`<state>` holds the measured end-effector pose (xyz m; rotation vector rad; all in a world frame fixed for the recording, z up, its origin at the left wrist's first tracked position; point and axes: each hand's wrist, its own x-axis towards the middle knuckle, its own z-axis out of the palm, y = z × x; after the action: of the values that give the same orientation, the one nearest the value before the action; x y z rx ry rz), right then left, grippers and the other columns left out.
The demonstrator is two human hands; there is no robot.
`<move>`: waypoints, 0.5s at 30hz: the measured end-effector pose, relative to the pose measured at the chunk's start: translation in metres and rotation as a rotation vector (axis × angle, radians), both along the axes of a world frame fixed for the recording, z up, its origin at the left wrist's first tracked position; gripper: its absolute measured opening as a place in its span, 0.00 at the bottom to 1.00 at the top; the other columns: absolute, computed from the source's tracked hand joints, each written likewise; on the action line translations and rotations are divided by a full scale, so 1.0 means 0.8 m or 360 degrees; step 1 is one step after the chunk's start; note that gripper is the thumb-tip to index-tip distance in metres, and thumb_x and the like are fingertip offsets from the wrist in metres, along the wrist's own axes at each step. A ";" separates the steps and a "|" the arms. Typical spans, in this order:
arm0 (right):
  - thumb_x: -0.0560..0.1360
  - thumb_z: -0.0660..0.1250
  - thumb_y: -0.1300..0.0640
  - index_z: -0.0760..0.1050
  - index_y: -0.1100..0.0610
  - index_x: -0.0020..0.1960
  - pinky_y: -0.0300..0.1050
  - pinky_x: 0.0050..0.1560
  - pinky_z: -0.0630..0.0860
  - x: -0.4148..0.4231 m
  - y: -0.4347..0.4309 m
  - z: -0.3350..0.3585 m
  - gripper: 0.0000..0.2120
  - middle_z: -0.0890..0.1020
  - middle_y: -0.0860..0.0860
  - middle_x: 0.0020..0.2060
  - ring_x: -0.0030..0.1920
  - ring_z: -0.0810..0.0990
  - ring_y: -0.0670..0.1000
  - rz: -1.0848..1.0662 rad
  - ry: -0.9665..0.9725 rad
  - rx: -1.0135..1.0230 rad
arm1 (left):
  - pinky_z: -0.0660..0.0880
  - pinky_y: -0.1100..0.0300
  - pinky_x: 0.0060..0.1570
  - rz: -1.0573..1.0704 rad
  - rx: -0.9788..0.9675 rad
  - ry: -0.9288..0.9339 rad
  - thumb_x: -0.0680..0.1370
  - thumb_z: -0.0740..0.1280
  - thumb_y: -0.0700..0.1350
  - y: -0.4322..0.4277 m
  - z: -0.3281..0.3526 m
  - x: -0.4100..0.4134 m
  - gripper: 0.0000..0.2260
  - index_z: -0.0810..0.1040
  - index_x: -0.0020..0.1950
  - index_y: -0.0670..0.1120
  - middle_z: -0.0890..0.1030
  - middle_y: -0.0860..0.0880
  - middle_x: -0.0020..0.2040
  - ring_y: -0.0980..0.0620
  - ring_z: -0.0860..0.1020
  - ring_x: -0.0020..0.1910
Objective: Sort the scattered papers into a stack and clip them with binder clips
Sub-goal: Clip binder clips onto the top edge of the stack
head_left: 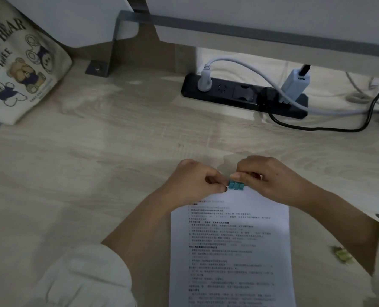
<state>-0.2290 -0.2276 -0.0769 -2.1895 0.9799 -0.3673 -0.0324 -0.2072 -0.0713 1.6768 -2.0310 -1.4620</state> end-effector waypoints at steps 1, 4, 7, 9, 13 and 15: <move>0.75 0.54 0.44 0.72 0.61 0.33 0.30 0.35 0.65 0.000 0.000 -0.001 0.23 0.68 0.44 0.26 0.33 0.69 0.44 0.0008 0.0003 0.0015 | 0.59 0.80 0.55 -0.0007 -0.0027 -0.0002 0.73 0.69 0.49 0.000 -0.001 0.001 0.07 0.83 0.49 0.52 0.81 0.59 0.40 0.65 0.77 0.42; 0.75 0.58 0.44 0.71 0.61 0.33 0.31 0.35 0.65 0.000 -0.002 -0.001 0.23 0.68 0.44 0.26 0.34 0.69 0.47 0.0003 0.0019 0.0140 | 0.65 0.59 0.63 -0.0051 -0.0082 0.0009 0.73 0.68 0.50 0.001 0.002 0.002 0.07 0.82 0.49 0.53 0.81 0.58 0.42 0.60 0.78 0.47; 0.76 0.60 0.49 0.71 0.60 0.33 0.32 0.34 0.65 0.002 -0.007 0.004 0.18 0.69 0.47 0.27 0.34 0.70 0.46 -0.0006 0.0079 0.0356 | 0.58 0.62 0.64 -0.0091 -0.0143 0.0013 0.74 0.67 0.50 0.002 0.006 0.001 0.05 0.81 0.48 0.53 0.81 0.59 0.44 0.62 0.77 0.48; 0.76 0.61 0.52 0.69 0.57 0.32 0.32 0.33 0.65 0.002 -0.012 0.009 0.16 0.69 0.47 0.27 0.31 0.69 0.45 -0.0008 0.0104 0.0525 | 0.56 0.64 0.63 -0.0085 -0.0139 0.0051 0.74 0.68 0.49 0.001 0.008 0.002 0.01 0.79 0.45 0.55 0.79 0.61 0.41 0.64 0.76 0.47; 0.76 0.62 0.51 0.69 0.54 0.30 0.32 0.31 0.64 0.006 -0.020 0.012 0.17 0.69 0.46 0.25 0.27 0.66 0.42 -0.0038 0.0108 0.0850 | 0.66 0.60 0.61 -0.0031 0.0007 0.0221 0.73 0.69 0.45 0.000 0.008 0.004 0.05 0.74 0.45 0.53 0.79 0.61 0.40 0.64 0.77 0.46; 0.76 0.62 0.50 0.69 0.55 0.31 0.30 0.30 0.63 0.009 -0.022 0.013 0.17 0.68 0.44 0.23 0.26 0.66 0.41 -0.0044 0.0118 0.0909 | 0.69 0.61 0.57 -0.0019 0.0091 0.0266 0.74 0.68 0.43 -0.002 0.008 0.005 0.07 0.71 0.48 0.51 0.81 0.59 0.42 0.61 0.77 0.48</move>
<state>-0.2222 -0.2451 -0.0667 -1.6798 1.0071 -0.0074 -0.0287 -0.2088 -0.0645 1.5079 -1.9325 -1.6194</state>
